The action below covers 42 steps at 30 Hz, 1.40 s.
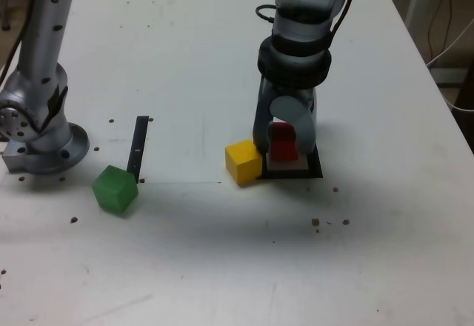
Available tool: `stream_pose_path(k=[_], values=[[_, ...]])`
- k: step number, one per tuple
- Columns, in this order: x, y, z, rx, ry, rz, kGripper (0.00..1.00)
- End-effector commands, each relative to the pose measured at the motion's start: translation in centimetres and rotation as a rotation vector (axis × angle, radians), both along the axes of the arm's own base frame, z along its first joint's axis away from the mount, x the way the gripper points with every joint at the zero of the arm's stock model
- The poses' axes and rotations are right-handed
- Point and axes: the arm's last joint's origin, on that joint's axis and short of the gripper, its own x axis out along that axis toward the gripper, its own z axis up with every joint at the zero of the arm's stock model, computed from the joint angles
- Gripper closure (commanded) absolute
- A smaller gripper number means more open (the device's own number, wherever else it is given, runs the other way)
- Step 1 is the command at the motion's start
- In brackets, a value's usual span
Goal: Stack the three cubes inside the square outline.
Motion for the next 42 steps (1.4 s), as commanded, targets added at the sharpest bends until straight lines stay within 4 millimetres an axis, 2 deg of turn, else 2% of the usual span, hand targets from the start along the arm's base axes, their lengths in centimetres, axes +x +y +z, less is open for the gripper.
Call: stream_pose_path(k=[1,7,10,16,18,27,42], values=[[-0.1,-0.2,-0.1,-0.002,0.004,0.001,0.89],[-0.1,-0.3,-0.2,0.000,0.008,0.006,0.59],[-0.1,-0.3,-0.2,0.001,0.010,0.007,0.48],[0.0,-0.3,-0.5,0.002,0.009,0.007,0.11],[0.0,-0.3,-0.5,0.003,0.010,0.008,0.03],[-0.2,-0.2,-0.2,0.005,0.001,0.009,0.01],[-4.6,-1.4,5.6,0.001,-0.074,-0.046,0.00]])
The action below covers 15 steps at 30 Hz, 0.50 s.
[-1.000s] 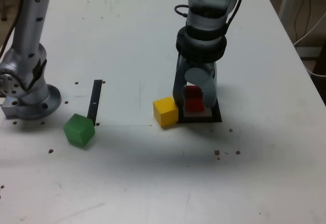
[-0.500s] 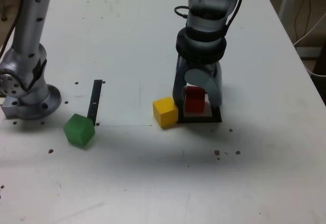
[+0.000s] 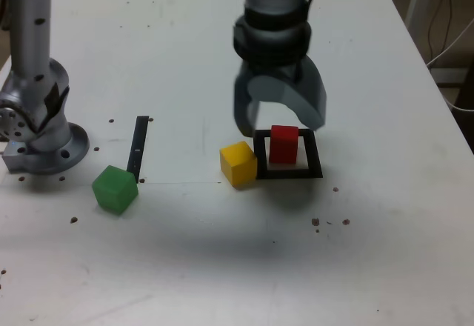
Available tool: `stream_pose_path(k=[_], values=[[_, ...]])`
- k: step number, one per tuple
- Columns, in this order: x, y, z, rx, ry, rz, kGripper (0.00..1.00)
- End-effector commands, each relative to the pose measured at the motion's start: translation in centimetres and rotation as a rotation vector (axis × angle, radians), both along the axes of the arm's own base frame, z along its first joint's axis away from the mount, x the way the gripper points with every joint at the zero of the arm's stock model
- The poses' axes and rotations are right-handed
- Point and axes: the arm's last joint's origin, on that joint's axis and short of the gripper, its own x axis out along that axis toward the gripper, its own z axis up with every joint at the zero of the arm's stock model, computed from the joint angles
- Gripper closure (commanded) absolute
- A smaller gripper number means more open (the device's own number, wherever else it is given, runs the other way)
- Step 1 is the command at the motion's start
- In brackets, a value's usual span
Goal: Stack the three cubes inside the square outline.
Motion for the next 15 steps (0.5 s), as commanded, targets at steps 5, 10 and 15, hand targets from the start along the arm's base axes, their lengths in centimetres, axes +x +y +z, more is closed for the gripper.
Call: stream_pose_path(k=[5,10,15], values=[[-2.6,-0.1,1.9,0.006,0.036,-0.029,0.00],[-4.0,0.1,2.3,0.025,0.100,-0.087,0.00],[-5.8,-0.2,2.5,0.040,0.135,-0.216,0.00]])
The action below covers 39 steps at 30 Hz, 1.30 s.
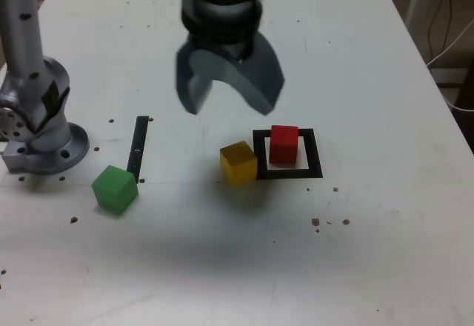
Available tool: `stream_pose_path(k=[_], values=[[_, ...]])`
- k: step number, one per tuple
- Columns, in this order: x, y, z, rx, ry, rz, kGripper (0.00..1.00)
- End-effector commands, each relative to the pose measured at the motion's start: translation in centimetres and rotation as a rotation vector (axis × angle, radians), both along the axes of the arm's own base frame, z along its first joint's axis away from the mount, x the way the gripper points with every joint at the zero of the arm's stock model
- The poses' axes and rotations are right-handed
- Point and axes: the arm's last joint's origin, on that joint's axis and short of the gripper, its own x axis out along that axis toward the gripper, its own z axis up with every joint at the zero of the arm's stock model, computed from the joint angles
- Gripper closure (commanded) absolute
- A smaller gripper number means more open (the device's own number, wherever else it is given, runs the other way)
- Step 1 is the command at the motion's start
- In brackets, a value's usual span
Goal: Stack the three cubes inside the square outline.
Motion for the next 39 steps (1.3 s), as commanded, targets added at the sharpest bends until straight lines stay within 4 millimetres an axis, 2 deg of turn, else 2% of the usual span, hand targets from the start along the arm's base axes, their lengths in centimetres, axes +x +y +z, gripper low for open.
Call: stream_pose_path(k=[1,6,11,18,23,29,39], values=[[-0.9,-0.4,0.3,-0.002,0.008,-0.067,0.00],[-2.5,-1.7,0.2,0.016,0.042,-0.273,0.00],[-4.0,-1.9,-1.3,0.148,0.117,-0.410,0.00],[-4.7,-2.7,-1.5,0.281,0.127,-0.572,0.00],[-5.1,-3.2,-1.6,0.272,0.121,-0.615,0.00],[-5.3,-4.3,-2.4,0.180,0.096,-0.639,0.00],[-3.8,-5.6,-4.2,0.116,0.077,-0.647,0.01]])
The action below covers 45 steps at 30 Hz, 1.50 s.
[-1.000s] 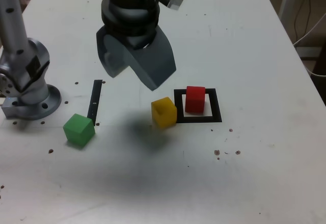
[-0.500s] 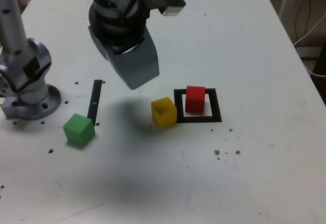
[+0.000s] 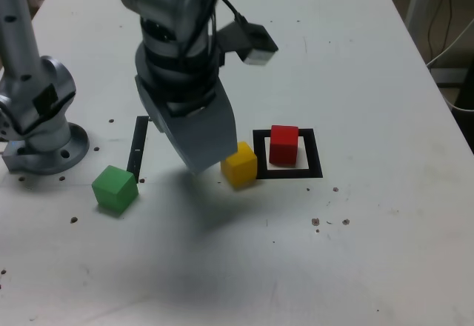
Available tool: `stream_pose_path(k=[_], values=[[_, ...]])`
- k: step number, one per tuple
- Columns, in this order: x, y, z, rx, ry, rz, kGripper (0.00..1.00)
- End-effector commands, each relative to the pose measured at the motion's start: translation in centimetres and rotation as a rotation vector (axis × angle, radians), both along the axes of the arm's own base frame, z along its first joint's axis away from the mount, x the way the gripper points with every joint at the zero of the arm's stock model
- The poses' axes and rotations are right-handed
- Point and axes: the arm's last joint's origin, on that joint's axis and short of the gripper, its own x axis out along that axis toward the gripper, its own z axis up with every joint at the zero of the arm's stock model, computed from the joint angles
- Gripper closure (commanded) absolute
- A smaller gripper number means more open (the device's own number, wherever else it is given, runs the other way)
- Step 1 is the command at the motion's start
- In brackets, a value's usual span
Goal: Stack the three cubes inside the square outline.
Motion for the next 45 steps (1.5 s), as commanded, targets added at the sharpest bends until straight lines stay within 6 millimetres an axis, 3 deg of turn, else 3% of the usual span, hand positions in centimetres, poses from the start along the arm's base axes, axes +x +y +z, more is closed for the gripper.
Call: stream_pose_path(k=[1,15,32,45], values=[[0.6,-0.4,-0.3,-0.005,-0.004,-0.001,0.01],[2.8,-1.4,-1.8,-0.028,-0.066,-0.004,0.04],[4.4,-0.5,-4.4,0.044,-0.082,0.026,0.06],[4.0,-0.2,-4.1,0.047,-0.111,0.032,0.29]])
